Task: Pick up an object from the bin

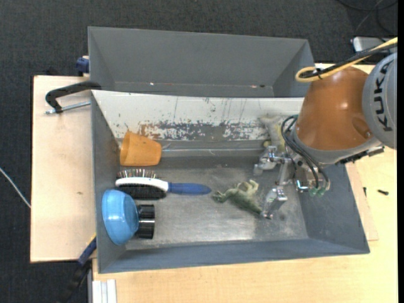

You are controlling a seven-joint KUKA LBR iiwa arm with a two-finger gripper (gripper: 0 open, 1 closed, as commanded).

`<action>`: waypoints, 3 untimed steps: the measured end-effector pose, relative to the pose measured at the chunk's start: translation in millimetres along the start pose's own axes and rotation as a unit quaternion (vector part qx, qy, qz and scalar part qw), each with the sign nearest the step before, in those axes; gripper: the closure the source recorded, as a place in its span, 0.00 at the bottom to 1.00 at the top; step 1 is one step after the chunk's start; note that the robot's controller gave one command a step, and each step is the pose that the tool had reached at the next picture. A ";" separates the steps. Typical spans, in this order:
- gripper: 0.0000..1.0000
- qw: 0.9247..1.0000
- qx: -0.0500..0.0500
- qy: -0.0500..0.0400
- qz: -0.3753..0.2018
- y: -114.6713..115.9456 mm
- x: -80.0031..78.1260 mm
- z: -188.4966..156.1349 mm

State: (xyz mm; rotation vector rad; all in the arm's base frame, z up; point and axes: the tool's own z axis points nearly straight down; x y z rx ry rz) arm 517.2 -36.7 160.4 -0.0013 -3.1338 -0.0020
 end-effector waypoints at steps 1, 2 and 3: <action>0.00 0.996 0.000 -0.002 -0.090 10.3 -5.8 70.7; 1.00 0.996 0.000 -0.005 -0.091 10.7 -7.4 68.0; 1.00 0.997 0.002 -0.011 -0.082 -18.0 -12.1 -61.5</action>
Offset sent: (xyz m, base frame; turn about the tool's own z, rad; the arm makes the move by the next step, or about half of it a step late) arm 0.0059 0.0091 -0.0692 -0.1807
